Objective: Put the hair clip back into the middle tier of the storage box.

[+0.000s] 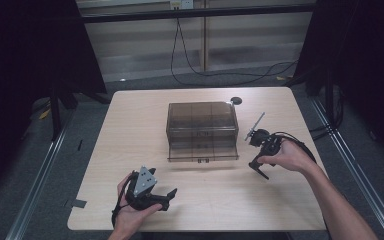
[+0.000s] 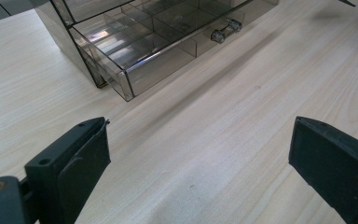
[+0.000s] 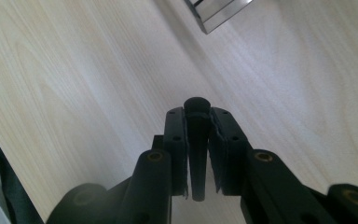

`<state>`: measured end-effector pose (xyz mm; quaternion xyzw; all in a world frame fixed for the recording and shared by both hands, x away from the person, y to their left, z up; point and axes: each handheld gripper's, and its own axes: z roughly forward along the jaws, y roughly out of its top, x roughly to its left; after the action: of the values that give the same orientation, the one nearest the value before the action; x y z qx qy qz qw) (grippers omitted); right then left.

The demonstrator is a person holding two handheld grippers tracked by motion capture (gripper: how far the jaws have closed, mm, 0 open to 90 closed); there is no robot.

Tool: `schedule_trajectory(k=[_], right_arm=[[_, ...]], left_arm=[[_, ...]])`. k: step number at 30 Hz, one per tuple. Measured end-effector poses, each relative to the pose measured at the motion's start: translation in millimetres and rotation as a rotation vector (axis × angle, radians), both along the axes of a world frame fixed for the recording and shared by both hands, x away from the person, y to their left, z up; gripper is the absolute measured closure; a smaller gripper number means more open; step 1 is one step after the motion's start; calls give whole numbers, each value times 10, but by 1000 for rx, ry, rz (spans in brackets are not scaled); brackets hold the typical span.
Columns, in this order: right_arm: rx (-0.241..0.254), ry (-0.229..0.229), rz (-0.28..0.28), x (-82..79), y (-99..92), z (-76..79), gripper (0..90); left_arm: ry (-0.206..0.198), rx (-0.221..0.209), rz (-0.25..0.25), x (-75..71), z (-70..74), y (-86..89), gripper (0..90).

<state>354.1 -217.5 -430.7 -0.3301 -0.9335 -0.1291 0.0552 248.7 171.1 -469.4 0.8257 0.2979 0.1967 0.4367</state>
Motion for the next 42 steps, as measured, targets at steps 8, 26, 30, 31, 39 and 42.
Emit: schedule_trajectory(k=[8,26,30,31,39,42], right_arm=[[28,-8,-5,-16,-3,70,777],[68,-23,6,-35,8,226,777],[69,-26,12,-31,9,272,777],[68,-34,25,-26,8,277,777],[75,-46,63,-18,96,388,777],[75,-50,76,-1,129,427,777]], left_arm=[[-2,5,1,7,-3,3,51],[-8,4,2,5,0,4,51],[-6,1,2,5,-2,2,51],[-5,0,1,4,-4,-1,51],[-8,3,1,5,1,7,52],[-7,0,1,1,-2,0,52]])
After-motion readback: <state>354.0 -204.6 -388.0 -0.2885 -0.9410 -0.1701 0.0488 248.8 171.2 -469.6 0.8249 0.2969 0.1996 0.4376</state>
